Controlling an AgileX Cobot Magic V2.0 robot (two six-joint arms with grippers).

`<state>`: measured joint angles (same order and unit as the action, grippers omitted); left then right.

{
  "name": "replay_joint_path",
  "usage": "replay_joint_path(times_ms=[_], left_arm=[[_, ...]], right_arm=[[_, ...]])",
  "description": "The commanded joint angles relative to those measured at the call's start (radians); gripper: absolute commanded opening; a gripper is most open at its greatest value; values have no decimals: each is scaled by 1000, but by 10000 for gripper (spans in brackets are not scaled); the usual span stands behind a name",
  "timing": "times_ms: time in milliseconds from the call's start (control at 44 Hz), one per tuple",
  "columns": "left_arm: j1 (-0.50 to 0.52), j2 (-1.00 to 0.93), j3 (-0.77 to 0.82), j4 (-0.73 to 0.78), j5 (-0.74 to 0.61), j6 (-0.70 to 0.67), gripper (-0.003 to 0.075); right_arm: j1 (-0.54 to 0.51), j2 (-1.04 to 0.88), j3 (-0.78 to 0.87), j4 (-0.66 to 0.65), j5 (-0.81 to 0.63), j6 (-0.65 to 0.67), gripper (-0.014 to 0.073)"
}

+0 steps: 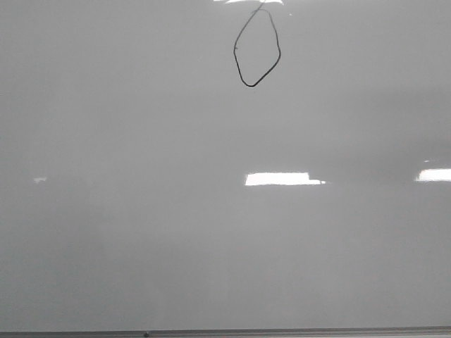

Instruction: Write number 6 on whiteboard

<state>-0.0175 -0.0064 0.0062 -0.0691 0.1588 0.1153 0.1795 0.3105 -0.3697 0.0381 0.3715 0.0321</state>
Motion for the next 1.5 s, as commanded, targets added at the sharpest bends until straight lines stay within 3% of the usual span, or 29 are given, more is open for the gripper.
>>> replay_joint_path(times_ms=[0, 522, 863, 1067, 1476], left_arm=[[-5, -14, 6, -9, -87, -7, -20], [-5, -14, 6, -9, -87, -7, -20], [-5, -14, 6, -9, -87, -7, -20], [-5, -14, 6, -9, -87, -7, -20], [-5, -14, 6, -9, -87, -7, -20]], right_arm=[[-6, 4, -25, -3, -77, 1, -68], [-6, 4, -19, -4, -93, 1, -68], [-96, -60, 180, -19, -372, -49, -68], [-140, -201, 300, 62, -361, -172, -68], [-142, -339, 383, 128, -274, -216, -68]])
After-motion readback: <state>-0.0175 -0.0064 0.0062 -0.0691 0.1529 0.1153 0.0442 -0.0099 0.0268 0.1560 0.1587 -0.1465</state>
